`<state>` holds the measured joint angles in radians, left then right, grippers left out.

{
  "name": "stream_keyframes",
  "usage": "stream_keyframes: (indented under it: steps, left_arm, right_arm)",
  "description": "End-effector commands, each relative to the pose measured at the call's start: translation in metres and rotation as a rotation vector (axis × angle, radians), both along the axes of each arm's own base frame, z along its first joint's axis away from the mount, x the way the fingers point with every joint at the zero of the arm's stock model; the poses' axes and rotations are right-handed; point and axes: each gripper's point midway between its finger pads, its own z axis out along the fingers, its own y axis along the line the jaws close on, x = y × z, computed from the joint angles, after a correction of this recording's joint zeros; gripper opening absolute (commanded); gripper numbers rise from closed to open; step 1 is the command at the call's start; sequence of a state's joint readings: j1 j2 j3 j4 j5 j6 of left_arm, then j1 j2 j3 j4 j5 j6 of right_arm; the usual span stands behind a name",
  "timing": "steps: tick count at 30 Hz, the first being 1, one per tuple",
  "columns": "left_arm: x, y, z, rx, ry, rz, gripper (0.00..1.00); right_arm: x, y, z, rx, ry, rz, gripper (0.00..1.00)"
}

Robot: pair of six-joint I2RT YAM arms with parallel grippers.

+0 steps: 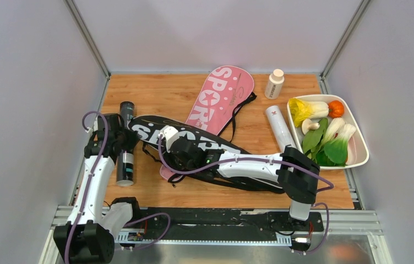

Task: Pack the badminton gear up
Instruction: Zip the racket bag at the center of the board.

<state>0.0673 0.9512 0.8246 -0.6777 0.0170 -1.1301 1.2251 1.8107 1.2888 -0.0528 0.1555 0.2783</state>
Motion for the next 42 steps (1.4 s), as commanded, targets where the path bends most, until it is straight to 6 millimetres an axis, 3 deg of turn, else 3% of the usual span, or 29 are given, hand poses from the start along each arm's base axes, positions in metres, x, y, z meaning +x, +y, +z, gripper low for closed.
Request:
stream_keyframes:
  steps: [1,6,9,14,19,25,31,38,42]
  left_arm:
    - [-0.004,-0.007,0.02,-0.054,-0.029,0.006,0.0]
    - [-0.01,-0.011,0.032,-0.089,-0.032,0.02,0.0]
    - [-0.009,-0.017,0.04,-0.154,-0.07,0.039,0.0]
    - [-0.012,-0.024,0.046,-0.214,-0.08,0.046,0.0]
    - [-0.017,-0.025,0.042,-0.232,-0.068,0.069,0.0]
    - [-0.019,-0.025,0.037,-0.246,-0.052,0.077,0.0]
    - [-0.02,-0.027,0.036,-0.255,-0.042,0.075,0.0]
    - [-0.025,-0.034,0.03,-0.297,-0.004,0.064,0.0]
    - [-0.028,-0.037,0.027,-0.309,0.014,0.06,0.0]
  right_arm:
    - [0.021,0.015,0.047,0.139,-0.097,-0.064,0.24]
    - [0.007,0.014,0.046,0.217,-0.094,-0.004,0.22]
    - [0.004,0.014,0.056,0.3,-0.2,-0.012,0.21]
    - [0.02,0.017,0.054,0.318,-0.294,-0.071,0.11]
    - [0.036,0.028,0.059,0.337,-0.374,-0.13,0.1]
    - [0.041,0.044,0.055,0.368,-0.41,-0.122,0.18]
    - [0.044,0.05,0.06,0.439,-0.437,-0.134,0.2]
    - [0.049,0.062,0.06,0.448,-0.51,-0.098,0.36]
    - [0.058,0.063,0.058,0.431,-0.544,-0.13,0.39]
